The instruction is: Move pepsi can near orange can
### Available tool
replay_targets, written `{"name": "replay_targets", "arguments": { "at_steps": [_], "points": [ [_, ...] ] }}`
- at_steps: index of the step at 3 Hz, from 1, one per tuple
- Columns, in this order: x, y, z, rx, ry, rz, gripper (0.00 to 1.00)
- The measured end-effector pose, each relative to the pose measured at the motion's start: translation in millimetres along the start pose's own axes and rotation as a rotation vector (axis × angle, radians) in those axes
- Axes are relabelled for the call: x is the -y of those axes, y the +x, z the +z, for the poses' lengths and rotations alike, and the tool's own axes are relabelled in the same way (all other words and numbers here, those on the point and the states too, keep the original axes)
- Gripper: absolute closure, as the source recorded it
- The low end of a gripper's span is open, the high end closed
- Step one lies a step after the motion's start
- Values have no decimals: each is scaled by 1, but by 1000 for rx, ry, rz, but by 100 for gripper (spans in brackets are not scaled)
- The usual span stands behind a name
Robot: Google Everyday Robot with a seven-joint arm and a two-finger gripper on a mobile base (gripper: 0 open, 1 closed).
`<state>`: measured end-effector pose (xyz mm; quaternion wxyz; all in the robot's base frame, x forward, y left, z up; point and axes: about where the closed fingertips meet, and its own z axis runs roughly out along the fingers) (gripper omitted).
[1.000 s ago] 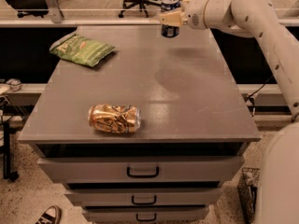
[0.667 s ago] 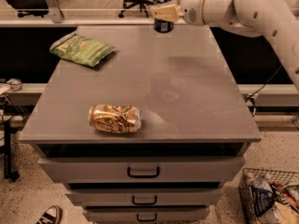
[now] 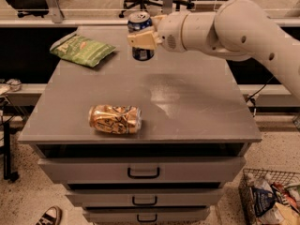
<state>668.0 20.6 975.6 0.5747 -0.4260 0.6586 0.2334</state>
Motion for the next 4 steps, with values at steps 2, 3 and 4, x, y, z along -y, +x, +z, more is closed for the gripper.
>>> {"name": "replay_targets", "arguments": {
  "at_steps": [2,3,4],
  "points": [
    [-64,35,-14,-95,-59,41,100],
    [-86,36,-25,-109,-97,46,100],
    [-106,45,-34,-101,-147,63,82]
  ]
}}
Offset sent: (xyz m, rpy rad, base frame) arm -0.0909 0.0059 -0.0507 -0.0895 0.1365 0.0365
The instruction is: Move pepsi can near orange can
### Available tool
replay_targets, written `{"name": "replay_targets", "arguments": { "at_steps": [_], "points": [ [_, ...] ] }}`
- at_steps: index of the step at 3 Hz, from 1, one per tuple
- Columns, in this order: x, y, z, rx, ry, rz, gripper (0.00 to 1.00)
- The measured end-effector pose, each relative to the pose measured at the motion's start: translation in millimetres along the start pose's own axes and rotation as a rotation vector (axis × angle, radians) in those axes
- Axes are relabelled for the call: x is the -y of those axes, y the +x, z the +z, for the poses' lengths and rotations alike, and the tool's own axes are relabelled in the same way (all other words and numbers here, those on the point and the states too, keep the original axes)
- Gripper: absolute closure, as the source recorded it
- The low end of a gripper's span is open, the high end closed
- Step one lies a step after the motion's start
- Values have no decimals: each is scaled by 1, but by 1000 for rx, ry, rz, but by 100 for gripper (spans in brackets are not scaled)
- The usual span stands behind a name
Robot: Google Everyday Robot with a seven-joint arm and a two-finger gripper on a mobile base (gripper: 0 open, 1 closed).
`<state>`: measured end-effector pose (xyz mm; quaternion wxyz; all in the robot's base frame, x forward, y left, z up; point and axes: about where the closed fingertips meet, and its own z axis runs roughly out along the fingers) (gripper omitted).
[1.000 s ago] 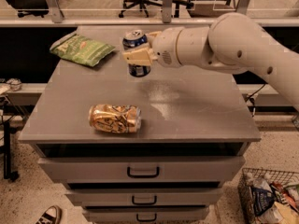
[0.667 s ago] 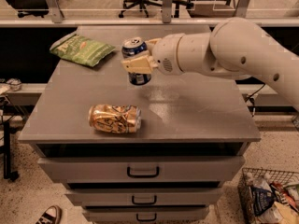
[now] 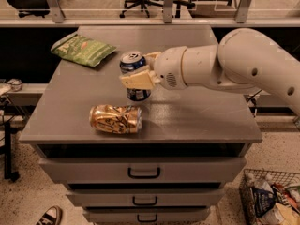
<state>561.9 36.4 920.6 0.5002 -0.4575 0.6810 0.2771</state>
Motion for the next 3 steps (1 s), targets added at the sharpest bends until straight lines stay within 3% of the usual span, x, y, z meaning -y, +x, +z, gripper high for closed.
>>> {"name": "replay_targets", "arguments": {
  "at_steps": [3],
  "points": [
    [-14,19,-22,-8,-35,11,12]
  ]
}}
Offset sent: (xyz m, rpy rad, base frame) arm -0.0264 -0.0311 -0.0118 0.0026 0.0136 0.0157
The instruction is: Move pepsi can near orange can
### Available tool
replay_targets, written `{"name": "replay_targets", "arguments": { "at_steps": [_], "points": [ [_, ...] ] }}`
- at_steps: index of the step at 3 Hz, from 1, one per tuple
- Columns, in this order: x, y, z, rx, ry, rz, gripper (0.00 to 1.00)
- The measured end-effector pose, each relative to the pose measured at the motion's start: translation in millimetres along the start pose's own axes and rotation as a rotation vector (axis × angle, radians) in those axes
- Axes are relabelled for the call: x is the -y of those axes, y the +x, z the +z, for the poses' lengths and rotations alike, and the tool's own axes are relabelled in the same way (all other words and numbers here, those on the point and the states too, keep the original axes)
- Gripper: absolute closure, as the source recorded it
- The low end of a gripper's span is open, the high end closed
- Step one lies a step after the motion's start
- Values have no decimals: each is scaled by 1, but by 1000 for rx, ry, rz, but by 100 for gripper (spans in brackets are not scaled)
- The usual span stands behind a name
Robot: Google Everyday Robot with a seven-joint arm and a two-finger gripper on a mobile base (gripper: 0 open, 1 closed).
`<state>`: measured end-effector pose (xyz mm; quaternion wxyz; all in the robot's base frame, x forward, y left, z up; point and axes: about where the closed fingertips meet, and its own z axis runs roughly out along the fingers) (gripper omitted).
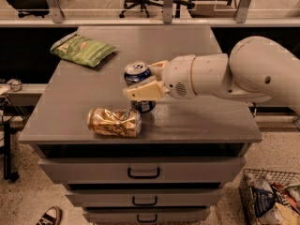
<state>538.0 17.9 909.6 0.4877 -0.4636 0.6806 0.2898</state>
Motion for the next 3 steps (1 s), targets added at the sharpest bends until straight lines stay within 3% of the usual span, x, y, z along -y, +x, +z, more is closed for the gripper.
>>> {"name": "replay_targets", "arguments": {
  "at_steps": [1,3],
  "points": [
    [-2,4,0,-7,-15,11,0],
    [5,-4,-15,-10,11,-16,0]
  ]
}}
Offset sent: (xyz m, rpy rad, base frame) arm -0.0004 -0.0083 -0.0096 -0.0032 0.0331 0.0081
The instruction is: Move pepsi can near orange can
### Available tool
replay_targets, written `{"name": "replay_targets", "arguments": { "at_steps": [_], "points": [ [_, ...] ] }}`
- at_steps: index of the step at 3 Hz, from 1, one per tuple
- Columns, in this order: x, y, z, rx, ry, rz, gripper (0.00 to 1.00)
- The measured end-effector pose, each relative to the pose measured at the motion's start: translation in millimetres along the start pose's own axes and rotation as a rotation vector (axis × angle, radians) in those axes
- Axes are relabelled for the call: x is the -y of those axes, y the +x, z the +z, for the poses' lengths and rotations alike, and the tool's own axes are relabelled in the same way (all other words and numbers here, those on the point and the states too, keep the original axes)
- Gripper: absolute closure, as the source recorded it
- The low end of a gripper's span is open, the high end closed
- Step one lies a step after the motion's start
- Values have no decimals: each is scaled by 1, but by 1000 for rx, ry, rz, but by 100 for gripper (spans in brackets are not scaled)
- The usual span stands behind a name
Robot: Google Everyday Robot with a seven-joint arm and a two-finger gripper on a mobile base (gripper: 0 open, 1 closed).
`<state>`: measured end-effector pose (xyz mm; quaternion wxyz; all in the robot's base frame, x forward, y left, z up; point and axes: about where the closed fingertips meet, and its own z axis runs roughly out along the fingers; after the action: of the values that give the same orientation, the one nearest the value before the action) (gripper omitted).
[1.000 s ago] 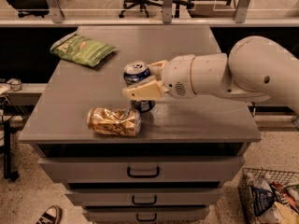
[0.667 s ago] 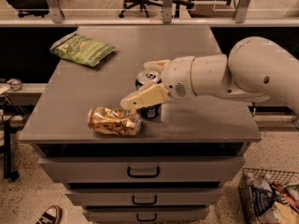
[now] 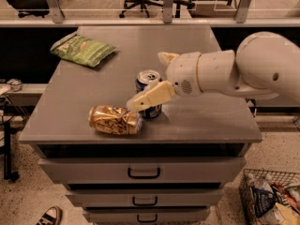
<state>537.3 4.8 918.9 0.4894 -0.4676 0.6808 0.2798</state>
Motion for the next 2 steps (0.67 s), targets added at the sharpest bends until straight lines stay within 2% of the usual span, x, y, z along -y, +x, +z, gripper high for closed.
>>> {"name": "replay_targets", "arguments": {
  "at_steps": [1,2],
  "points": [
    [19,-33,-48,17,77,-81,0],
    [34,-73,-105,-11,139,-164,0]
  ]
}}
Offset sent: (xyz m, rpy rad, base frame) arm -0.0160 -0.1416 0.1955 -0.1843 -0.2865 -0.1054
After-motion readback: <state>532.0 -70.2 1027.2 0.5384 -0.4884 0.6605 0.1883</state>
